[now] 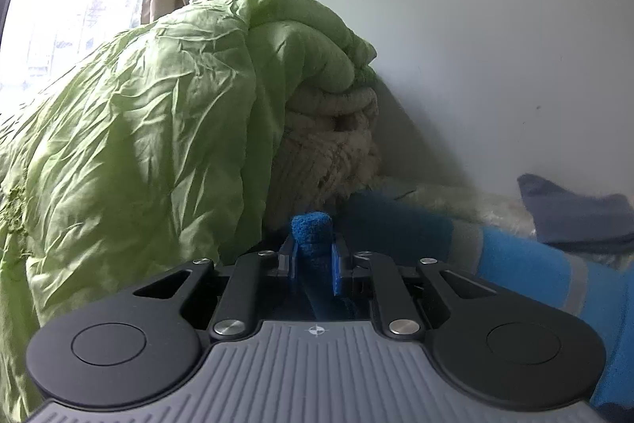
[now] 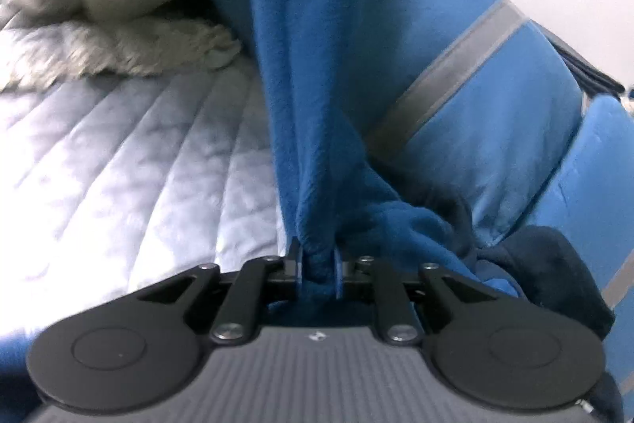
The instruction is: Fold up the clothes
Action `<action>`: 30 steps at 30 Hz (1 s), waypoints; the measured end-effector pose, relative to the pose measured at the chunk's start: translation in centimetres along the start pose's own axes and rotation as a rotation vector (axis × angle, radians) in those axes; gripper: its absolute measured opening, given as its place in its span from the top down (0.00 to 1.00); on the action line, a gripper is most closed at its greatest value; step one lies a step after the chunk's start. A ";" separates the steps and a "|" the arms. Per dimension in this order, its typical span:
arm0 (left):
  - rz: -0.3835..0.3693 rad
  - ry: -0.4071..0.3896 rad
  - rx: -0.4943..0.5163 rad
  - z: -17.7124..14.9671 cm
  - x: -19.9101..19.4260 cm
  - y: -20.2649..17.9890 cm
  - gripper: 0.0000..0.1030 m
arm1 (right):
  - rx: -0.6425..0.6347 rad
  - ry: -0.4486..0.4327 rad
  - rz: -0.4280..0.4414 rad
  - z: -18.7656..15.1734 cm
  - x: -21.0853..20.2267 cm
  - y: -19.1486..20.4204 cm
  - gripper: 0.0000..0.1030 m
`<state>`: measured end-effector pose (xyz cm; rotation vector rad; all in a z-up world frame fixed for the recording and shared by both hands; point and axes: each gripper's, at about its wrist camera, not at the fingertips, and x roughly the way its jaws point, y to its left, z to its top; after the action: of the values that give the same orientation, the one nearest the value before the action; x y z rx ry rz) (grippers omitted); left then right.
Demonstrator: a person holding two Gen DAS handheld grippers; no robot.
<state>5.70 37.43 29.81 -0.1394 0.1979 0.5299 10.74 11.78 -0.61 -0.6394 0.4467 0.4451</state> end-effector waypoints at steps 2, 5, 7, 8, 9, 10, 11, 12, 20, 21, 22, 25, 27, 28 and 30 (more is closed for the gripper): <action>0.008 0.015 -0.017 -0.1 0.5 0.1 0.86 | -0.009 0.004 0.020 -1.2 0.4 -0.2 0.90; 0.014 0.033 -0.042 -0.2 0.7 0.1 0.86 | -0.017 -0.021 0.044 -1.9 0.0 -0.5 0.89; 0.015 0.030 -0.042 -0.2 0.5 -0.1 0.86 | -0.017 -0.048 0.015 -1.6 -1.1 -0.6 0.64; 0.015 0.029 -0.042 -0.1 0.3 -0.2 0.86 | -0.037 -0.082 -0.013 -1.4 -1.7 -0.2 0.49; 0.015 0.027 -0.042 -0.1 0.2 -0.3 0.86 | -0.059 -0.119 -0.041 -1.1 -2.4 0.2 0.36; 0.014 0.025 -0.043 0.0 0.1 -0.3 0.85 | -0.082 -0.156 -0.069 -0.9 -3.0 0.7 0.33; 0.012 0.024 -0.044 0.1 0.0 -0.4 0.85 | -0.110 -0.194 -0.103 -0.7 -3.6 1.2 0.32; 0.011 0.024 -0.048 0.2 -0.1 -0.4 0.85 | -0.143 -0.219 -0.130 -0.5 -3.9 1.8 0.32; -0.019 0.026 -0.072 0.5 -0.8 -0.6 0.85 | -0.327 -0.343 -0.251 3.5 -3.4 6.0 0.34; -0.026 0.025 -0.068 0.5 -0.9 -0.6 0.85 | -0.303 -0.336 -0.238 4.3 -3.1 5.9 0.34; -0.032 0.023 -0.063 0.5 -1.1 -0.6 0.85 | -0.279 -0.328 -0.226 5.2 -2.7 5.8 0.34; -0.045 0.021 -0.055 0.5 -1.3 -0.4 0.85 | -0.205 -0.309 -0.167 7.4 -1.9 5.2 0.34; -0.051 0.020 -0.058 0.6 -1.4 -0.2 0.85 | -0.193 -0.316 -0.136 7.9 -1.7 5.1 0.64; -0.052 0.019 -0.062 0.6 -1.5 -0.1 0.85 | -0.182 -0.299 -0.111 8.1 -1.5 4.9 0.74; -0.059 0.020 -0.069 0.6 -1.5 0.1 0.85 | -0.145 -0.280 -0.073 8.0 -1.3 4.6 0.92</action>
<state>4.49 36.86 30.77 -0.2167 0.1948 0.4772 9.32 19.88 3.67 -0.7188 0.1257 0.4917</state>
